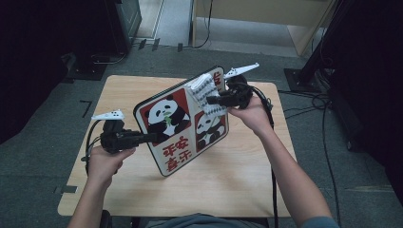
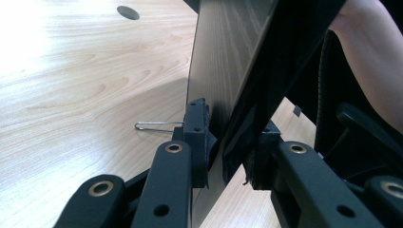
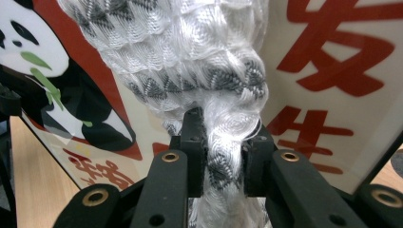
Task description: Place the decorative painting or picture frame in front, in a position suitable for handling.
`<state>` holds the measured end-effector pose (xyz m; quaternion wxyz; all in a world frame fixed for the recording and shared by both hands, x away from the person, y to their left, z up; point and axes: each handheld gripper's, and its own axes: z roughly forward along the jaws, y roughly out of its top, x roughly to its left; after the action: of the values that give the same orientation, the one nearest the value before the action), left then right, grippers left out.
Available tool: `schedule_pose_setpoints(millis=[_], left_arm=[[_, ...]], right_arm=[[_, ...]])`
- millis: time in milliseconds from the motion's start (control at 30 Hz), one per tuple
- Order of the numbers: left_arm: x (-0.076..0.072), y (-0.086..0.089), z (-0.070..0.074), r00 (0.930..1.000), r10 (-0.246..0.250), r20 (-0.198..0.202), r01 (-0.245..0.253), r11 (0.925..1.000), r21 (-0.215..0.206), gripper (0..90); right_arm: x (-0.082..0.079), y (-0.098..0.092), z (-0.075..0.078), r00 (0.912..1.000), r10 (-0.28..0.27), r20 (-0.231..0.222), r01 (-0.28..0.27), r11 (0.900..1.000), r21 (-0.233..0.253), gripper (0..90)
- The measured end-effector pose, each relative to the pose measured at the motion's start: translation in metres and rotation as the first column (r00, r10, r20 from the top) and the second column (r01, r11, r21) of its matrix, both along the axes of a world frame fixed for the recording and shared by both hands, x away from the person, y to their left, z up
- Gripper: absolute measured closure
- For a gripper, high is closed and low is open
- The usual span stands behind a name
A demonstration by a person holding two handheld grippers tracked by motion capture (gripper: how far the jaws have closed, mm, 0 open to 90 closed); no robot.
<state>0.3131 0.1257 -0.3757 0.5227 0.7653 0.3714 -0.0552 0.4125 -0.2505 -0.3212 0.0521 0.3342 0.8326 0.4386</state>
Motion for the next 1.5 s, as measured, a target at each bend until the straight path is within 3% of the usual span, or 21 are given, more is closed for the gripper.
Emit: schedule_pose_setpoints(millis=[700, 1133, 1500], left_arm=[[0.000, 0.000, 0.000, 1.0000, -0.001, 0.001, 0.001, 1.0000, 0.000, 75.2], [0.000, 0.000, 0.000, 1.0000, -0.004, 0.001, 0.004, 1.0000, 0.000, 75.0], [0.000, 0.000, 0.000, 1.0000, -0.002, 0.000, 0.002, 1.0000, -0.002, 75.0]], right_arm=[[-0.006, -0.002, -0.022, 0.9999, 0.008, -0.013, -0.008, 0.999, -0.033, 76.7], [-0.009, -0.007, -0.040, 0.9984, -0.030, -0.049, 0.029, 0.999, -0.017, 74.9], [-0.010, -0.011, -0.052, 0.9969, -0.023, -0.075, 0.022, 1.000, -0.007, 76.0]])
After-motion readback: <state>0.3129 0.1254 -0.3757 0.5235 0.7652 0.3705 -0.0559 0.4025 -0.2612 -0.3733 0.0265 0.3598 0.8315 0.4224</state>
